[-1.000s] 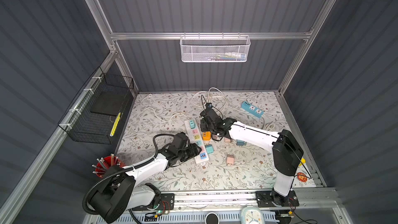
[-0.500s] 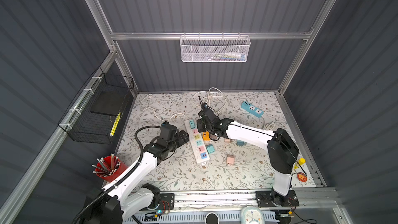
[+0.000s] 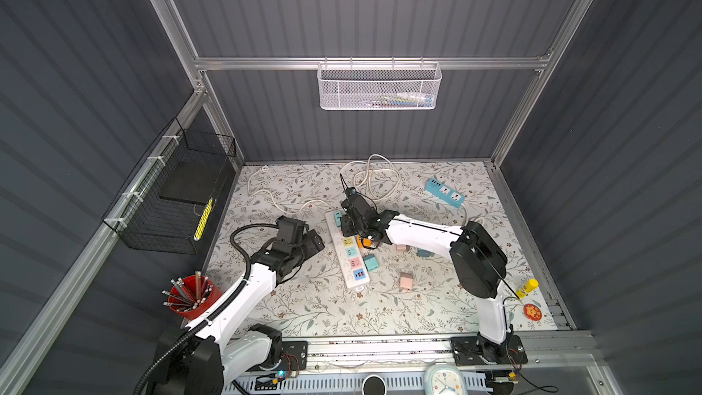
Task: Insert plugs into power strip
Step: Insert the plug into the socket.
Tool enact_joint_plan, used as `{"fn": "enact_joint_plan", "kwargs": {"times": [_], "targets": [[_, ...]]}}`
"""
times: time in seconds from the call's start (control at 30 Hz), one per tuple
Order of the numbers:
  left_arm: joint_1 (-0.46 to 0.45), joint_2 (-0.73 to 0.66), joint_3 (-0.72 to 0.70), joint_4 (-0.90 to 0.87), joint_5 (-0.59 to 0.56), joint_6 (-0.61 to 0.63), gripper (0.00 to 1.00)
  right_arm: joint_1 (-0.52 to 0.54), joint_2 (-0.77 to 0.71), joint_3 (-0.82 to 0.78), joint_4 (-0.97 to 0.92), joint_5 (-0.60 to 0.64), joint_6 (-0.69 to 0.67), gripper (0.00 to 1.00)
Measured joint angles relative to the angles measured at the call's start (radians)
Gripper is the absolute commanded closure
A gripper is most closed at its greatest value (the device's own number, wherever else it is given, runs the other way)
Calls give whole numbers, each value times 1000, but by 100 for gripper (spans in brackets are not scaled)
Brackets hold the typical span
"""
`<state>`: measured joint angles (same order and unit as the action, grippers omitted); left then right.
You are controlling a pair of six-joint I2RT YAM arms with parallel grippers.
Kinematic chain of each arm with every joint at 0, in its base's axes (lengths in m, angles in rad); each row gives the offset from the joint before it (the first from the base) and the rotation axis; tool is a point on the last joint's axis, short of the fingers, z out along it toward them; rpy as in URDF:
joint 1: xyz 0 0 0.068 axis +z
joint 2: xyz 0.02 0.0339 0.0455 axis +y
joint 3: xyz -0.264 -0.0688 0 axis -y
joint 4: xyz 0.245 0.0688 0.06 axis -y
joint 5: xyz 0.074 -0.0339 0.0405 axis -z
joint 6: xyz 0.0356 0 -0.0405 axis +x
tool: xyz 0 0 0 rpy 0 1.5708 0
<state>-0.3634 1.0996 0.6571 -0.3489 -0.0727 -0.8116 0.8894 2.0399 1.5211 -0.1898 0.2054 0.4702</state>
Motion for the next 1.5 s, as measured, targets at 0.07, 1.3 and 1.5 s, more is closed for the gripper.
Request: {"fn": "enact_joint_plan", "kwargs": {"times": [0.07, 1.3, 1.5], "targets": [[5, -1, 0, 0, 0, 0, 9, 3, 1, 0, 0, 3, 0, 78], [16, -31, -2, 4, -6, 24, 8, 77, 128, 118, -65, 179, 43, 78], [17, -38, -6, 4, -6, 24, 8, 80, 142, 122, -58, 189, 65, 77]]}}
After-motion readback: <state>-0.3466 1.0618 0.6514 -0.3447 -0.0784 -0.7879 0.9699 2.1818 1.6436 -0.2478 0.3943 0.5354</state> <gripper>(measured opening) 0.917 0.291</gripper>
